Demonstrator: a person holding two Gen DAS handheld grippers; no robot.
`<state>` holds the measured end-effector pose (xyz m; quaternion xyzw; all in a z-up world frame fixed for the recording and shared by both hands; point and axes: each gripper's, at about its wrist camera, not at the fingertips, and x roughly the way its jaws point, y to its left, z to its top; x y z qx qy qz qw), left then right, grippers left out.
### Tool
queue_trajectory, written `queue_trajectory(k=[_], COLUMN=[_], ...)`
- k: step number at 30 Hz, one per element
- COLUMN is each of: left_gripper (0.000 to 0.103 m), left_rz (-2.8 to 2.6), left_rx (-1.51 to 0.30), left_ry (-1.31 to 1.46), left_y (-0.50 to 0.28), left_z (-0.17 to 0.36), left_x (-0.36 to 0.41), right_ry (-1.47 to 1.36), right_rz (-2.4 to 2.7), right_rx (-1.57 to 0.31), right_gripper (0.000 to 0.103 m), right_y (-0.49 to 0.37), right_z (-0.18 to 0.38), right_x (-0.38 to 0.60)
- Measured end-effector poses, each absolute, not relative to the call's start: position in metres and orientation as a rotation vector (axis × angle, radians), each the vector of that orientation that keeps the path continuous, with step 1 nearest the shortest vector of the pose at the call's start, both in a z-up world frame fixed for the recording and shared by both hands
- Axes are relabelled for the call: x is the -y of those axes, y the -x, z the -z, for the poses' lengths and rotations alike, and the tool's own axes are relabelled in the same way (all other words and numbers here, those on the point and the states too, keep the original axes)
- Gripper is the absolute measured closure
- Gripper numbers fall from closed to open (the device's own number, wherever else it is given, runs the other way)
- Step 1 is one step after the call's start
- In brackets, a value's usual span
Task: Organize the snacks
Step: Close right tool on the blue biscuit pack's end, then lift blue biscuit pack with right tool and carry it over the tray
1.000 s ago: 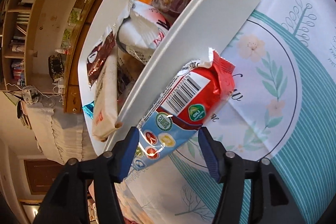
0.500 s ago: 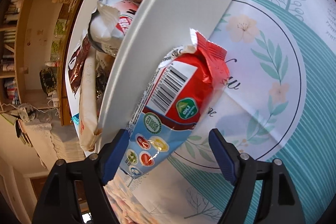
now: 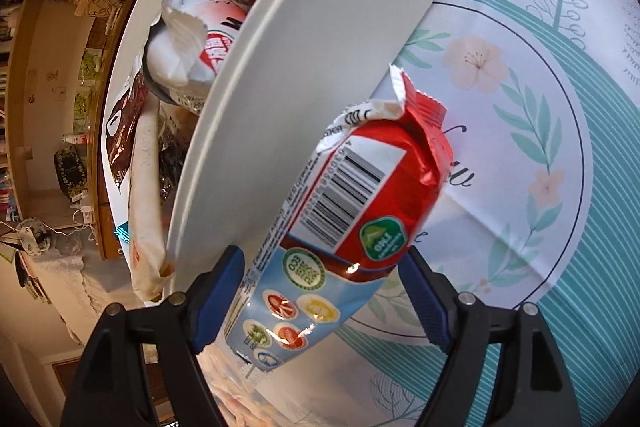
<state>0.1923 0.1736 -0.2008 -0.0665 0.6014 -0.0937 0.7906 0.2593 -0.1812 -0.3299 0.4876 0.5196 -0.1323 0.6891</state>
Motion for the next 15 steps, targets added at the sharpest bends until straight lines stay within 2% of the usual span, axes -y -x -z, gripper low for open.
queue_trajectory(k=[3,12,15], left_gripper=[0.019,0.019,0.019], left_rz=[0.204,0.183,0.168], left_rx=[-1.292,-1.274,-1.27], left_ry=[0.147,0.154,0.149], left_y=[-0.192,-0.192,-0.189], left_z=[0.2,0.195,0.193], left_x=[-0.175,-0.179,-0.177], right_ry=[-1.076,-1.056,-1.036], right_rz=[0.309,0.313,0.306], right_rx=[-1.172,-1.212,-1.222], right_gripper=[0.026,0.045,0.049], right_y=[-0.262,-0.272,-0.271], right_z=[0.327,0.315,0.312], right_x=[0.178,0.162,0.162])
